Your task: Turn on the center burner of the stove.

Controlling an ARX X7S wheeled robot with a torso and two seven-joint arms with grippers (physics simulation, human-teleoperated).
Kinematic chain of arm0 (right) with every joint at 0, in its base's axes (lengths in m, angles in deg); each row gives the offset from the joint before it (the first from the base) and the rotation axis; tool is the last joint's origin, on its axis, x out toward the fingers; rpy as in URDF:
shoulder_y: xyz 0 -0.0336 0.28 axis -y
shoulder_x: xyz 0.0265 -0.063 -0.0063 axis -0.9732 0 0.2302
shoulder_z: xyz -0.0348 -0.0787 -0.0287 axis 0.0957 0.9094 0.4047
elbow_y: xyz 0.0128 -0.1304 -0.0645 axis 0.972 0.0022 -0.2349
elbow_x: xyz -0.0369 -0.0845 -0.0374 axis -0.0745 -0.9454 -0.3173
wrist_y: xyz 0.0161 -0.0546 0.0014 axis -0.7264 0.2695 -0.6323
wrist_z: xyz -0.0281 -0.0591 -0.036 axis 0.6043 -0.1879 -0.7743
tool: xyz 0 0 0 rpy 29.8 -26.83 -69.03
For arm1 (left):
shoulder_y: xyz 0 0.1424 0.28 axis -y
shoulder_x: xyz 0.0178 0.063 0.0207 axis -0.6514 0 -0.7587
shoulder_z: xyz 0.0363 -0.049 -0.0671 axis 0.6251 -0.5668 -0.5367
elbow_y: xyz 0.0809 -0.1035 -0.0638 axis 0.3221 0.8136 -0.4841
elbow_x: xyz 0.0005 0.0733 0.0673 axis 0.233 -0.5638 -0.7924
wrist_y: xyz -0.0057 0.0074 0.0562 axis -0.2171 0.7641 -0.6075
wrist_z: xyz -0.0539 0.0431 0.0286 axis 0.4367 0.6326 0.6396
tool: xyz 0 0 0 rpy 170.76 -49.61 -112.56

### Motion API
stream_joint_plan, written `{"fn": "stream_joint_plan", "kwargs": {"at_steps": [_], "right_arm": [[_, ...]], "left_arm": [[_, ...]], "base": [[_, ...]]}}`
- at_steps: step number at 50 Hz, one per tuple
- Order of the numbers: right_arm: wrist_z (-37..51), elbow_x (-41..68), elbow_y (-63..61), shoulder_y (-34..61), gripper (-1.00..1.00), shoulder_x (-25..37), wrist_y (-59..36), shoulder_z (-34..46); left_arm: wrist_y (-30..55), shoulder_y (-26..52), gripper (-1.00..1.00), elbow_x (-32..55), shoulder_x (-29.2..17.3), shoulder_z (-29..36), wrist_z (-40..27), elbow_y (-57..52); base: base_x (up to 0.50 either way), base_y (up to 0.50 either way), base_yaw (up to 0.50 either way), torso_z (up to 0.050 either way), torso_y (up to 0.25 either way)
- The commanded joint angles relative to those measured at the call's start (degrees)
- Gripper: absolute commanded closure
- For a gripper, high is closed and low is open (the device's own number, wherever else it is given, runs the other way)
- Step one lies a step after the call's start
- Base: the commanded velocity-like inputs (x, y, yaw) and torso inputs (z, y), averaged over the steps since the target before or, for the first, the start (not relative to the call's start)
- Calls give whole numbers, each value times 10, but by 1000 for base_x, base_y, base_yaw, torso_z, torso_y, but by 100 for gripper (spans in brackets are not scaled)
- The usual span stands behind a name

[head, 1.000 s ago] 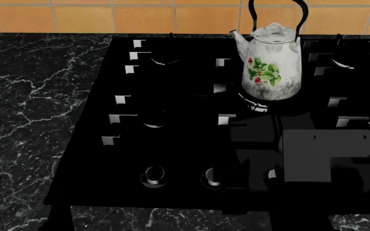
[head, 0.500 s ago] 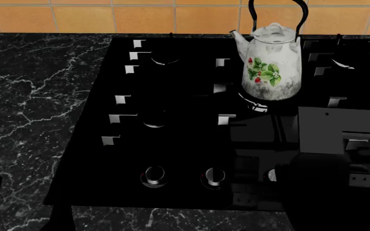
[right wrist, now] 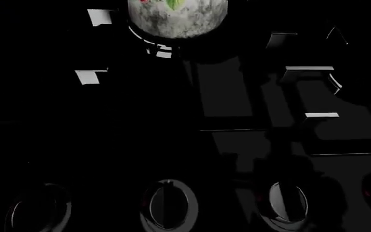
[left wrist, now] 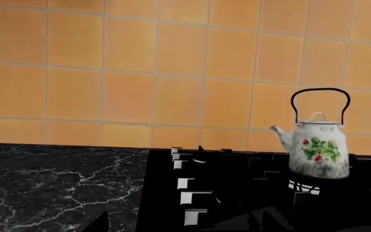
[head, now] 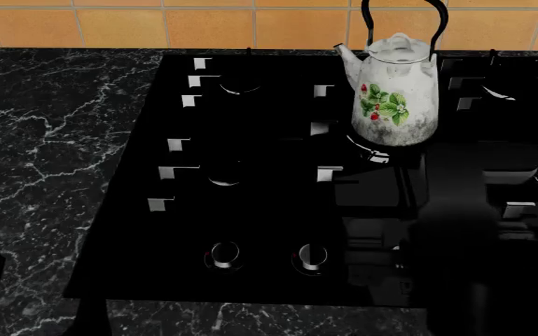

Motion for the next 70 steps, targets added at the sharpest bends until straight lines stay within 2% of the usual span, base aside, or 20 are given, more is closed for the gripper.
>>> {"fn": "stream_joint_plan", "kwargs": {"at_steps": [1, 25, 42, 70], "right_arm": [[-24, -24, 49, 33, -100, -3, 3, 39], [-97, -61, 96, -7, -100, 0, 65, 83], [-156, -102, 151, 12, -100, -13, 100, 133], [-171, -102, 174, -15, -100, -2, 117, 137]], "left_arm": [[1, 1, -100, -4, -2, 5, -3, 0], [2, 2, -100, -8, -7, 11, -10, -1], [2, 2, -100, -7, -10, 15, -13, -1], [2, 5, -100, -10, -14, 22, -19, 0]], "base": [[0, 0, 0, 0, 0], [0, 0, 0, 0, 0], [5, 0, 3, 0, 0], [9, 1, 6, 0, 0]]}}
